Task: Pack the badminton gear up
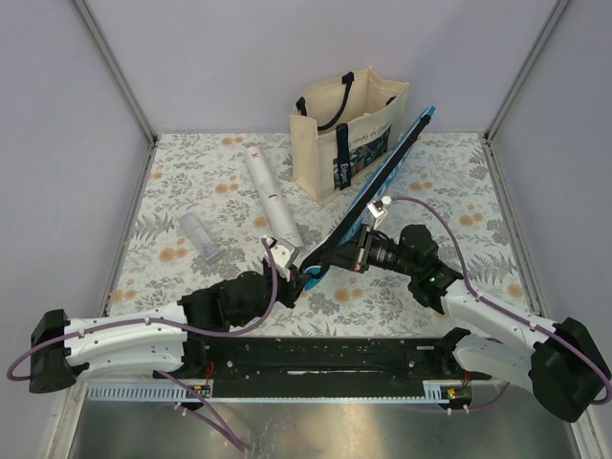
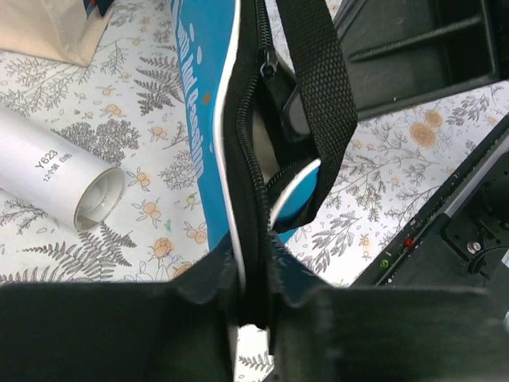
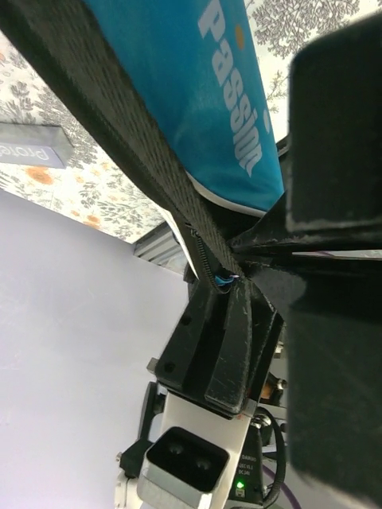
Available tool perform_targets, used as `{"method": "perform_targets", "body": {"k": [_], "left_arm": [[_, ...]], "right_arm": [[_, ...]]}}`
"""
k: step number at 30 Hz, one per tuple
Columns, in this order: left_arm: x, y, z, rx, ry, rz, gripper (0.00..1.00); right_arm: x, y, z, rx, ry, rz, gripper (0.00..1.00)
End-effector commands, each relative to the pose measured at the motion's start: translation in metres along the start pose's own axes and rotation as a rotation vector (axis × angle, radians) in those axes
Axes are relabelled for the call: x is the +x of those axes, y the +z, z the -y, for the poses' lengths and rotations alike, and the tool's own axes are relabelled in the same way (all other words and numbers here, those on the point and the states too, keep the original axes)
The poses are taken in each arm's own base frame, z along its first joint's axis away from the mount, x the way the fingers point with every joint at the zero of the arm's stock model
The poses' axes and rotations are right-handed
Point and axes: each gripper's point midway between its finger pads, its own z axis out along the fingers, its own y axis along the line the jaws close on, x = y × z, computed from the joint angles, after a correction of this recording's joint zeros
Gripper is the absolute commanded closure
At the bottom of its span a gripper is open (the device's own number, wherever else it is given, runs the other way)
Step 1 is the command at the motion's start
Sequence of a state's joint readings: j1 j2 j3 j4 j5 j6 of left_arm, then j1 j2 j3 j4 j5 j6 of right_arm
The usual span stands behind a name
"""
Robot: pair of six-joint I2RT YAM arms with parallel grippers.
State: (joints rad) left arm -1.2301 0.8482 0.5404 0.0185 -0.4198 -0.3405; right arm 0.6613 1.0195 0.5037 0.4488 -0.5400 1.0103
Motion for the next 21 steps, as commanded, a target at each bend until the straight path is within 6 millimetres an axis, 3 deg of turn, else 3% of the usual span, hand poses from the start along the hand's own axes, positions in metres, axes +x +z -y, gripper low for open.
{"method": "perform_targets", "body": {"k": [1,6,16,21], "left_arm": [[-0.057,0.001,0.014,0.033,-0.076,0.163,0.72],[-0.048,-0.012,0.019,0.112,-0.013,0.151,0.40],[-0.036,-0.059,0.004,0.204,0.156,0.193,0.21],[-0.026,-0.077,0.014,0.316,0.169,0.198,0.17]], "right_arm": [[0.038,0.003,-0.061,-0.233,-0.054,-0.163,1.00],[0.026,0.006,-0.064,-0.225,-0.068,-0.094,1.00],[-0.003,0.001,-0.068,-0.161,-0.101,0.066,1.00],[-0.016,0.002,-0.071,-0.148,-0.089,0.129,1.00]]}}
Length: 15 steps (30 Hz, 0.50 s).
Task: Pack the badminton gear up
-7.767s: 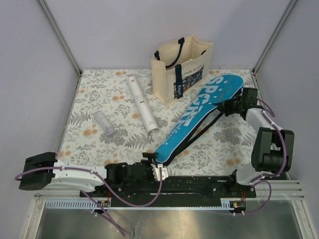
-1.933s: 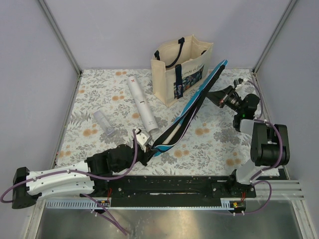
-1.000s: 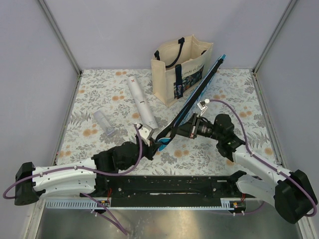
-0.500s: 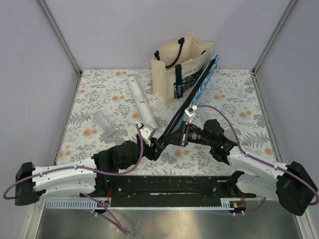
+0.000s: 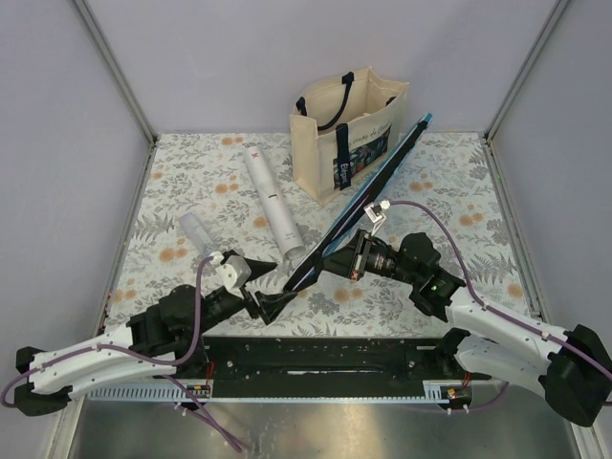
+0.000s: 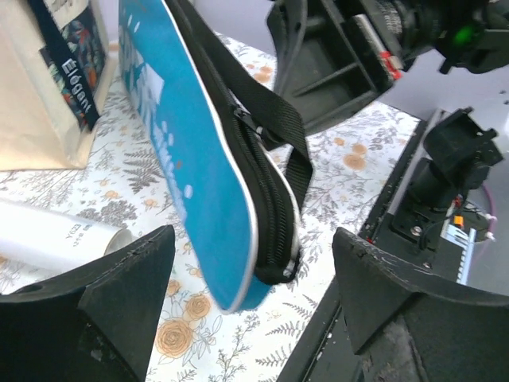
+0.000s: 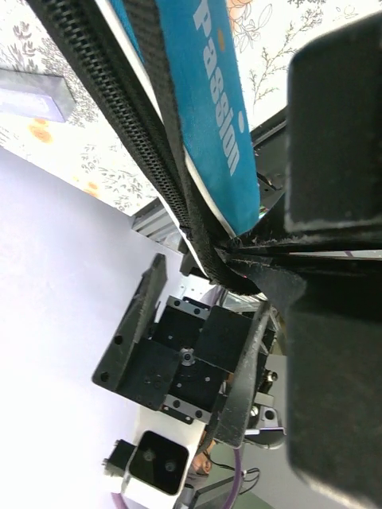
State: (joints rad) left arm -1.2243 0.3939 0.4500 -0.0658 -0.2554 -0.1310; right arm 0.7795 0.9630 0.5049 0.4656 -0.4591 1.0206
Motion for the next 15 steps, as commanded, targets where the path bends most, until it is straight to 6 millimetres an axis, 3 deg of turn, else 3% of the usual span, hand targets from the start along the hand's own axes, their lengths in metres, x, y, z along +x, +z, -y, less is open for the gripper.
{"method": "perform_targets", "body": {"k": [1,6,9,15], "left_arm": [[0.015,-0.008,0.016,0.120,0.040,-0.025,0.17],[0.030,-0.005,0.020,0.141,0.035,-0.053,0.19],[0.036,-0.001,0.011,0.092,0.064,-0.082,0.19],[0.032,0.008,-0.005,0.015,0.168,-0.078,0.20]], "right_arm": [[-0.037,0.003,-0.040,-0.078,-0.065,0.138,1.00],[-0.046,0.002,-0.055,-0.104,-0.069,0.160,1.00],[-0.047,0.000,-0.061,-0.113,-0.070,0.160,1.00],[-0.044,-0.005,-0.067,-0.131,-0.054,0.148,1.00]]}}
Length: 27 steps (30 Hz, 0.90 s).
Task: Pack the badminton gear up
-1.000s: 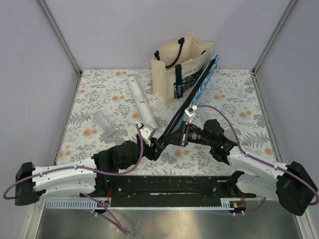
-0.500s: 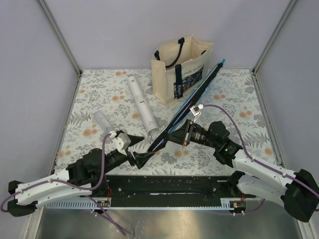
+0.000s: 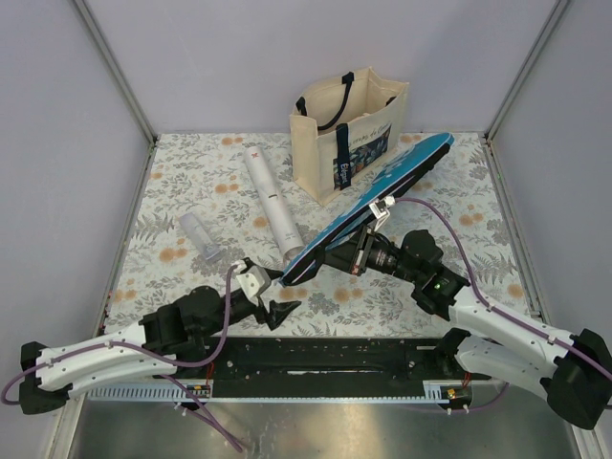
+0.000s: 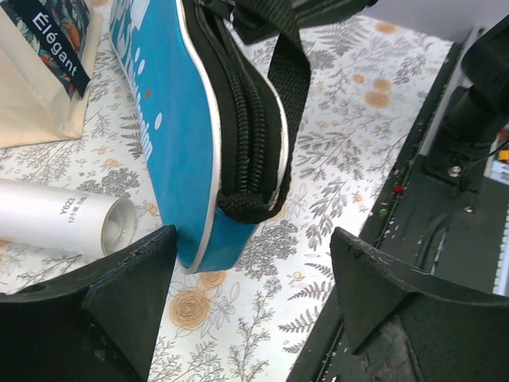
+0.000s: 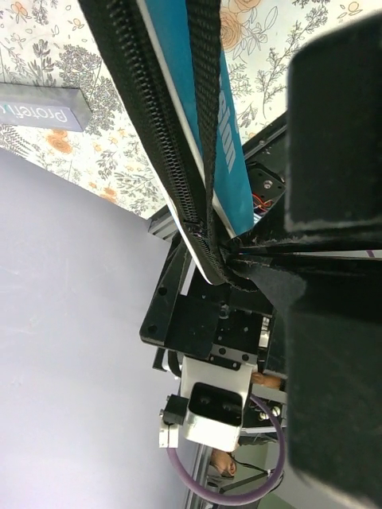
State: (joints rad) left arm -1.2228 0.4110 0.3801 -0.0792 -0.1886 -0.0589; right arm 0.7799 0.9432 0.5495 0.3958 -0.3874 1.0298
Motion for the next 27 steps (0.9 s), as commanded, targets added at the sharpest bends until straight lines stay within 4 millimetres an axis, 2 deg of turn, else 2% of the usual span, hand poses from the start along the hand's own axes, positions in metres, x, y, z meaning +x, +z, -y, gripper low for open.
{"method": "perform_targets", "body": {"k": [1,7,9,13,15,21,27], "left_arm": [[-0.009,0.006,-0.011,-0.049,0.081,0.017,0.20],[0.001,0.008,-0.016,-0.074,0.112,0.010,0.23],[-0.010,0.009,-0.018,-0.085,0.111,0.057,0.26],[-0.019,0.008,-0.018,-0.086,0.108,0.121,0.39],[-0.022,0.007,-0.018,-0.090,0.096,0.153,0.40],[-0.024,0.005,-0.031,-0.160,0.111,0.167,0.31],[-0.039,-0.015,-0.043,-0.193,0.230,0.103,0.30]], "right_arm": [[-0.026,-0.008,-0.063,-0.175,-0.058,0.082,1.00],[-0.024,-0.020,-0.071,-0.191,-0.061,0.087,1.00],[-0.025,-0.022,-0.071,-0.190,-0.052,0.095,1.00],[-0.024,-0.022,-0.077,-0.218,-0.042,0.081,1.00],[-0.021,-0.022,-0.080,-0.230,-0.041,0.064,1.00],[-0.018,-0.028,-0.078,-0.218,-0.049,0.058,1.00],[-0.011,-0.031,-0.067,-0.189,-0.043,0.044,1.00]]}}
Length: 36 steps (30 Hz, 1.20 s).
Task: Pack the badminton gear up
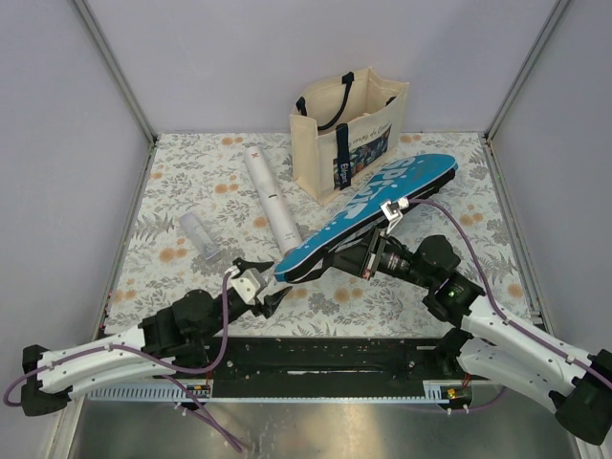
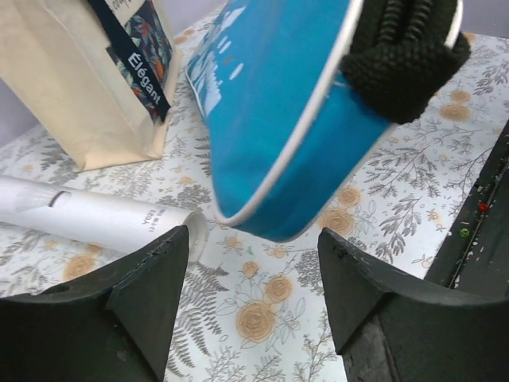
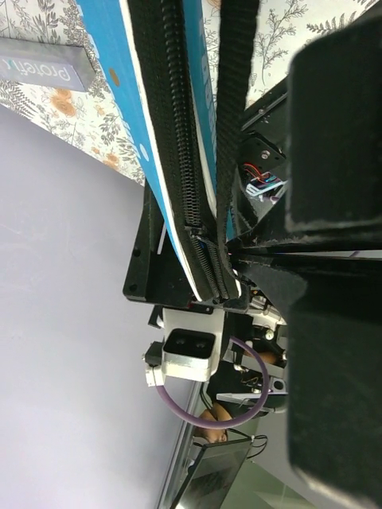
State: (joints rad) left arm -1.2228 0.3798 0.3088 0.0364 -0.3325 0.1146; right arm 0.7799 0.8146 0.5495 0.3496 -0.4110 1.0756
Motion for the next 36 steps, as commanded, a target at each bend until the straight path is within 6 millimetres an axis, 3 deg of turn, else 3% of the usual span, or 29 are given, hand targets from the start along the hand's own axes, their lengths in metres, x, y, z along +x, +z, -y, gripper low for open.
{"method": "perform_targets", "body": {"k": [1,11,20,32,36], "left_arm": [[-0.038,-0.013,-0.018,-0.032,0.105,0.027,0.30],[-0.040,-0.003,-0.010,0.029,0.229,0.003,0.28],[-0.053,-0.013,-0.027,-0.038,0.260,0.028,0.27],[-0.064,-0.003,-0.010,0.049,0.333,0.082,0.28],[-0.065,-0.001,-0.005,0.079,0.346,0.092,0.32]], "right_arm": [[-0.007,-0.007,-0.034,-0.108,-0.057,0.025,1.00],[-0.005,-0.012,-0.038,-0.117,-0.072,0.016,1.00],[0.000,-0.016,-0.026,-0.088,-0.061,0.011,1.00],[0.004,-0.017,-0.025,-0.086,-0.062,-0.005,1.00],[0.003,-0.017,-0.024,-0.083,-0.054,-0.002,1.00]]}}
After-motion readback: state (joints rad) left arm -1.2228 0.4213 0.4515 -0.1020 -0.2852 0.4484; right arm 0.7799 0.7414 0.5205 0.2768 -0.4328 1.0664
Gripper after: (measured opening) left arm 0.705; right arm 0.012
